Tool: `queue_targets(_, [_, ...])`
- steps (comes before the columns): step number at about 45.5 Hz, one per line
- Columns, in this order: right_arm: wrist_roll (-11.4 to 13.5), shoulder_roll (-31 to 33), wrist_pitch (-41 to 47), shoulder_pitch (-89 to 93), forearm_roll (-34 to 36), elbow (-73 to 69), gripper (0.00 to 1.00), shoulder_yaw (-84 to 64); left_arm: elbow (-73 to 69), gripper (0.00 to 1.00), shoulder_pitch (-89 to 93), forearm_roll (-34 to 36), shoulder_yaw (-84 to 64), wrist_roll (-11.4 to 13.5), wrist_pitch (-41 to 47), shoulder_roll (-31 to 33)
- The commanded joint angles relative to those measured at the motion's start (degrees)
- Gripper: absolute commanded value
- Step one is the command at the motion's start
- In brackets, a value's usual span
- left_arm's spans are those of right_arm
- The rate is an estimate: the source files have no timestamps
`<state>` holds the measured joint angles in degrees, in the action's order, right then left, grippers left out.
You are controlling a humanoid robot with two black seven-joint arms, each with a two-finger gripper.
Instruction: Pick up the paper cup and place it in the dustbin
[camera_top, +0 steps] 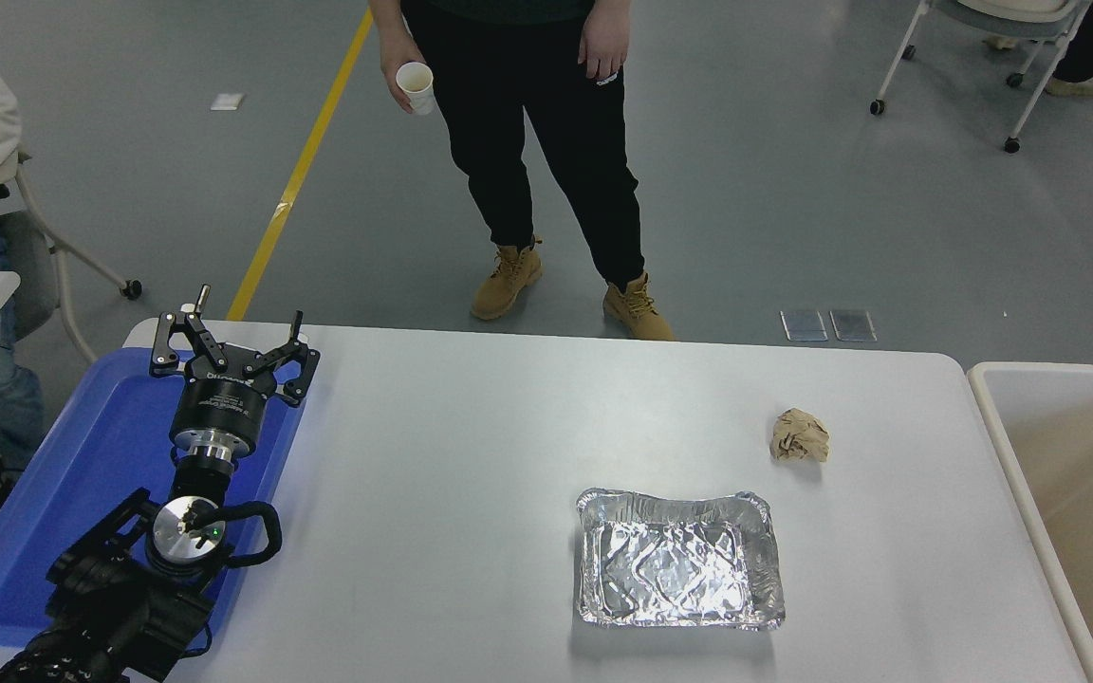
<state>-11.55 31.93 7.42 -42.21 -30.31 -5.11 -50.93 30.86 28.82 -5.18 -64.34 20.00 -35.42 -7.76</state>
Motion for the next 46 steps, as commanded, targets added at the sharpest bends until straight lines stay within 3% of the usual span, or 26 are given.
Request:
queue_targets(1, [-0.1,-1.2,-0.6,1.2,1.6,0.3,0.93,0.1,0.0,1.00,0.0,0.0,0.0,0.0,0.0,0.0])
queue_targets(10, [-0.1,-2.9,-0.6,1.2,1.7,0.3,0.99,0.2,0.1,1.00,0.0,0.0,0.0,0.0,0.0,0.0])
queue_targets(24, [-0.3,-5.1,4.7,-1.9,5.7,-0.3,0.99,3.4,0.0,1.00,0.0,0.0,0.0,0.0,-0.1,0.0])
queue_targets(46, [-0.5,-5.0,12.1,-14.4,4.6,-1.9,0.99,3.2,0.1,1.00,0.0,0.0,0.0,0.0,-0.1,0.0])
